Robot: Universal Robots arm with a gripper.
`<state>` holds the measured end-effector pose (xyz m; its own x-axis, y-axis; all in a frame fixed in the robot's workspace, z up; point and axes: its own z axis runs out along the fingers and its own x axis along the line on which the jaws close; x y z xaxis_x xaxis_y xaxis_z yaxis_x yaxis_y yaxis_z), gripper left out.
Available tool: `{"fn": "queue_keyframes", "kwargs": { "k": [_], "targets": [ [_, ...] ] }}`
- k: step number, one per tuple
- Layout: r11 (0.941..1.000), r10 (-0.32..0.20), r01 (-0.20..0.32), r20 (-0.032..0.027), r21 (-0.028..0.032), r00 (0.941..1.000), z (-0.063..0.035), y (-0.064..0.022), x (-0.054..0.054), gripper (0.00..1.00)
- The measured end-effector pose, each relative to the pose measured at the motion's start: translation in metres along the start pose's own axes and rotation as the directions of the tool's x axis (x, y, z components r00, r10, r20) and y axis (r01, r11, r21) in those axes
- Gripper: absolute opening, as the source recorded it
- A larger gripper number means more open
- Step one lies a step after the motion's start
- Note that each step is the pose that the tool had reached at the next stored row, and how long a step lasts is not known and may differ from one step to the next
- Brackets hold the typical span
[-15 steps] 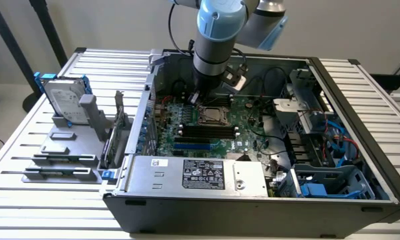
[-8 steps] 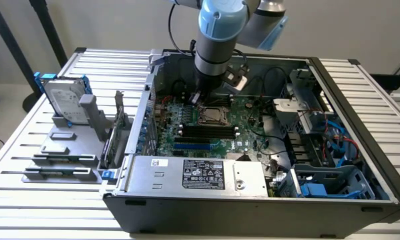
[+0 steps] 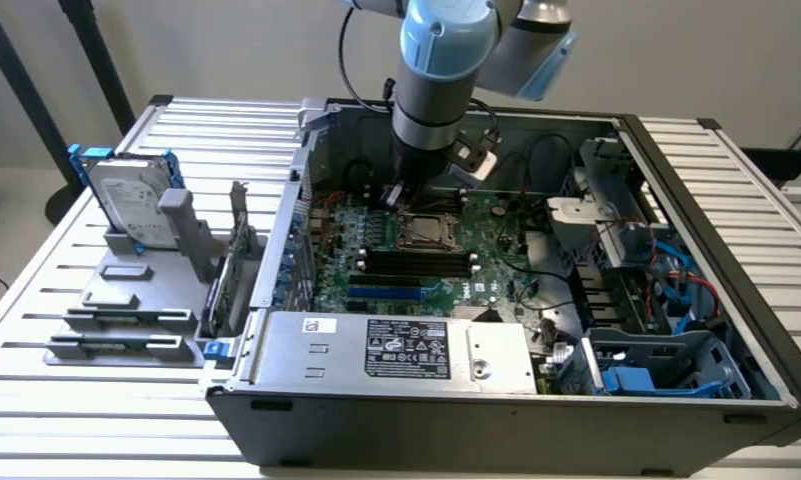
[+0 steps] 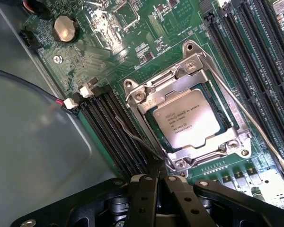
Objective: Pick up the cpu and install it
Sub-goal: 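Install the first cpu locking lever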
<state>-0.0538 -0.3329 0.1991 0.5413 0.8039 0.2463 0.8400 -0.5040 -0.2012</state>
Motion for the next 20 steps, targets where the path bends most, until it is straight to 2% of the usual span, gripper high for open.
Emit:
{"fn": "queue_keyframes", "kwargs": {
  "k": [20],
  "targets": [
    [0.9992,0.037,-0.037,0.0024,-0.0162,0.9993,0.0023,0.0038,0.0025,0.11]
  ]
}}
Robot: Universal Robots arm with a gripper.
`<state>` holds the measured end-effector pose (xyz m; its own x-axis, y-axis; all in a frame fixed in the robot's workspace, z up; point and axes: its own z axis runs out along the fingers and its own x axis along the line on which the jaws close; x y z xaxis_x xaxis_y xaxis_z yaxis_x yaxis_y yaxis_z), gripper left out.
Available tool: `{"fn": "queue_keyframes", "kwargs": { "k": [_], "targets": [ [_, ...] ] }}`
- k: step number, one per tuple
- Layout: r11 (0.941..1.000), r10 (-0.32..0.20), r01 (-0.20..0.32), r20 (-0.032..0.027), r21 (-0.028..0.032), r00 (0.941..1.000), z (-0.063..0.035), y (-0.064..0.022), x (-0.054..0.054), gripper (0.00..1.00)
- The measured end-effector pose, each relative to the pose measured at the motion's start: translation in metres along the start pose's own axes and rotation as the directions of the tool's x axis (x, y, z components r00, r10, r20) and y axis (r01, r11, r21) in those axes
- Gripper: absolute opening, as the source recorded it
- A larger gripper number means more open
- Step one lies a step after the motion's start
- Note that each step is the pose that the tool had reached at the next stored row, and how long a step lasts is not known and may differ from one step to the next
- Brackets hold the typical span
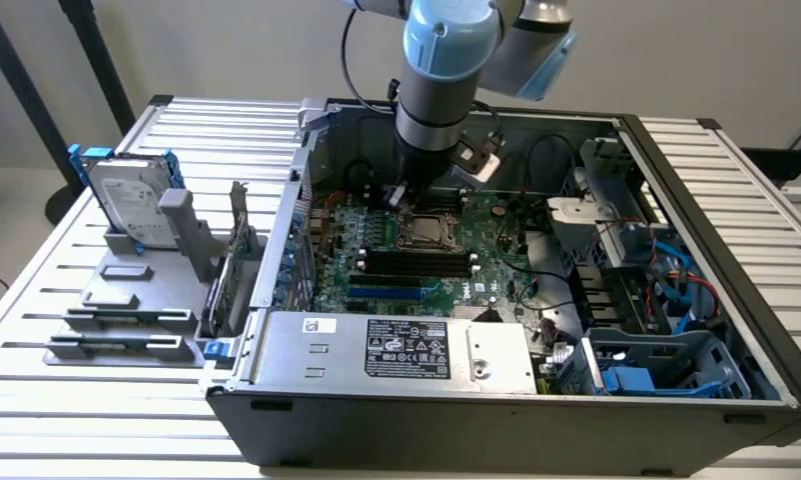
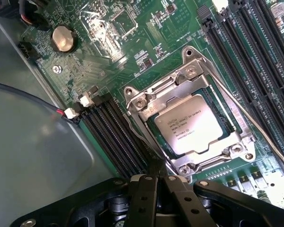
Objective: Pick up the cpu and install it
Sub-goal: 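Install the first cpu locking lever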
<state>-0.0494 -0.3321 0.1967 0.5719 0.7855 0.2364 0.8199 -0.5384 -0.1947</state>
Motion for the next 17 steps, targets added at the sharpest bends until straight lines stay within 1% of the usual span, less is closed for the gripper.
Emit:
{"fn": "queue_keyframes", "kwargs": {
  "k": [6,17],
  "targets": [
    [0.9999,0.009,-0.009,0.0007,-0.0042,1.0000,0.0003,0.0033,0.002,0.11],
    [0.9996,0.023,-0.023,0.0060,-0.0133,0.9997,0.0003,0.0110,0.007,0.11]
  ]
}}
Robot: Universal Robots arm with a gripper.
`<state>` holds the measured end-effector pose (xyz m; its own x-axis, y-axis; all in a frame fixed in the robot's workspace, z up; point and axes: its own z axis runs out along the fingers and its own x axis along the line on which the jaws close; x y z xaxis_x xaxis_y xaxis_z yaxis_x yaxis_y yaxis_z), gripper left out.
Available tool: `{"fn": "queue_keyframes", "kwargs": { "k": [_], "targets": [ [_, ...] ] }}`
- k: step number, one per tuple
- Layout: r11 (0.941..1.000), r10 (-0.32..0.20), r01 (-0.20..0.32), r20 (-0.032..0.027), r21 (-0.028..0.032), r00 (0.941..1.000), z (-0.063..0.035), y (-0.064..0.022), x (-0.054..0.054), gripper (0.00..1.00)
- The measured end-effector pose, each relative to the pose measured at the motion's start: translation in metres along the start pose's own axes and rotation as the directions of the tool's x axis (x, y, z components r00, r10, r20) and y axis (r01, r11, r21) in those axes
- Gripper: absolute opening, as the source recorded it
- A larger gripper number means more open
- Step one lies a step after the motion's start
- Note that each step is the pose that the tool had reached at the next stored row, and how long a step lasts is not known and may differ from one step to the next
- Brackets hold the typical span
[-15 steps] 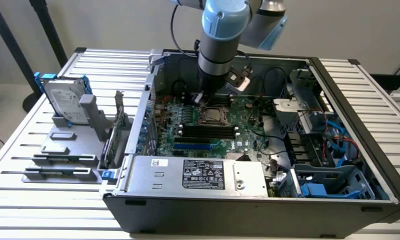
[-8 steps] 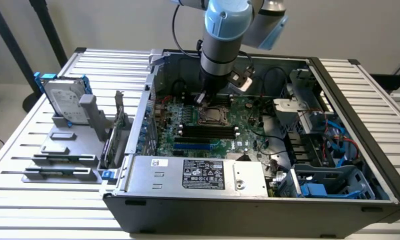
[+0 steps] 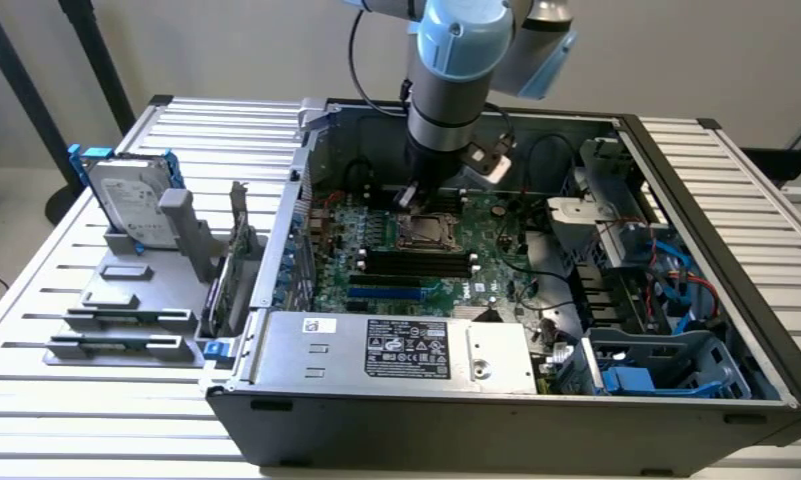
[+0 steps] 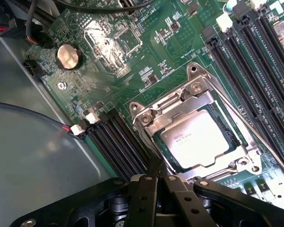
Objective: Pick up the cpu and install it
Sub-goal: 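Install the first cpu locking lever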
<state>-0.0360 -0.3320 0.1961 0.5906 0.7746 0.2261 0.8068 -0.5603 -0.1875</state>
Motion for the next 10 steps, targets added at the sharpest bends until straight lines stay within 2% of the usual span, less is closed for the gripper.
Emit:
{"fn": "queue_keyframes", "kwargs": {
  "k": [10],
  "targets": [
    [0.9999,0.012,-0.012,-0.0004,-0.0042,0.9999,0.0007,0.0084,0.0059,0.11]
  ]
}}
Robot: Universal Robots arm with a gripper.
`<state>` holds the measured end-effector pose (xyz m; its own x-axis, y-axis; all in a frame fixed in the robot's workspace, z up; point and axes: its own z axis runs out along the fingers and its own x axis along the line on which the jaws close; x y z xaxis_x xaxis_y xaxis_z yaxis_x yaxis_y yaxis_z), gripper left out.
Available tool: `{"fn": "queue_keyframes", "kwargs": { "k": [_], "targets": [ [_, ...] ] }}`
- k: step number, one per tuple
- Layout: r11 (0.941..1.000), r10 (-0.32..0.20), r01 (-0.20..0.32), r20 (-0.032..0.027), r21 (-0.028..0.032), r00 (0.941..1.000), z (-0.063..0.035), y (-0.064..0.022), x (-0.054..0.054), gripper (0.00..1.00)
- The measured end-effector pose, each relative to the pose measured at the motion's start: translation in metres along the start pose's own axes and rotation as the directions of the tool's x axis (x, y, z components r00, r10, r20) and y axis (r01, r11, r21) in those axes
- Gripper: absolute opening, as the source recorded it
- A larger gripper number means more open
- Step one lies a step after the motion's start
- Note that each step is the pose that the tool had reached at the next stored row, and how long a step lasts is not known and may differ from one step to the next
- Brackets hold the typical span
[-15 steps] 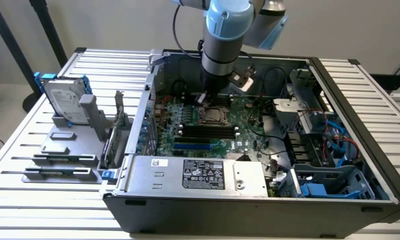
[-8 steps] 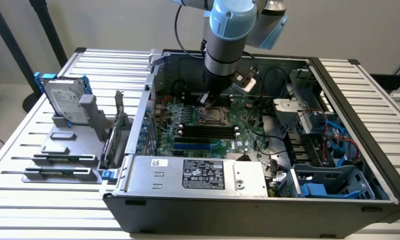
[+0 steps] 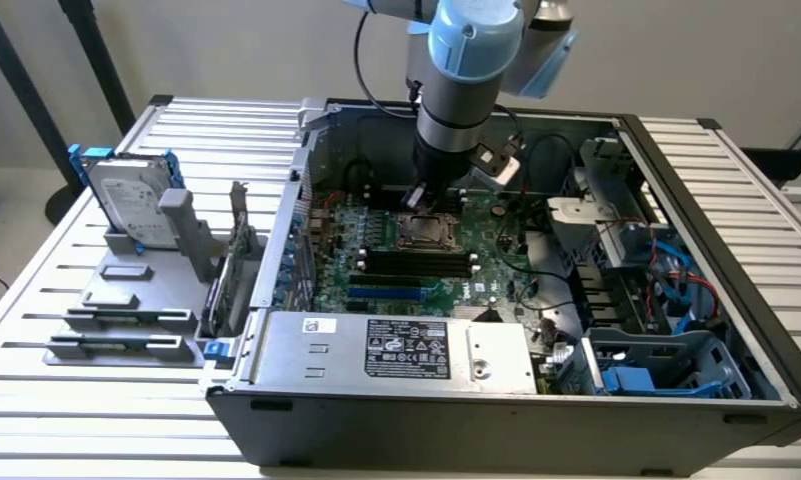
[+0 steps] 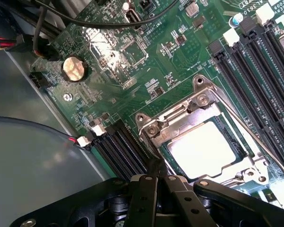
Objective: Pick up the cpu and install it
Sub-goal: 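Install the first cpu locking lever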
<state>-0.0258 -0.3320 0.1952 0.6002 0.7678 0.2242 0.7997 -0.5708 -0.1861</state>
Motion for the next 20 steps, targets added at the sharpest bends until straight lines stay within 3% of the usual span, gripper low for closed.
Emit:
{"fn": "queue_keyframes", "kwargs": {
  "k": [12,20],
  "targets": [
    [0.9998,0.020,-0.020,-0.0028,-0.0030,0.9998,0.0001,0.0067,0.005,0.11],
    [0.9995,0.033,-0.033,-0.0054,-0.0035,0.9994,-0.0174,0.0044,0.007,0.11]
  ]
}}
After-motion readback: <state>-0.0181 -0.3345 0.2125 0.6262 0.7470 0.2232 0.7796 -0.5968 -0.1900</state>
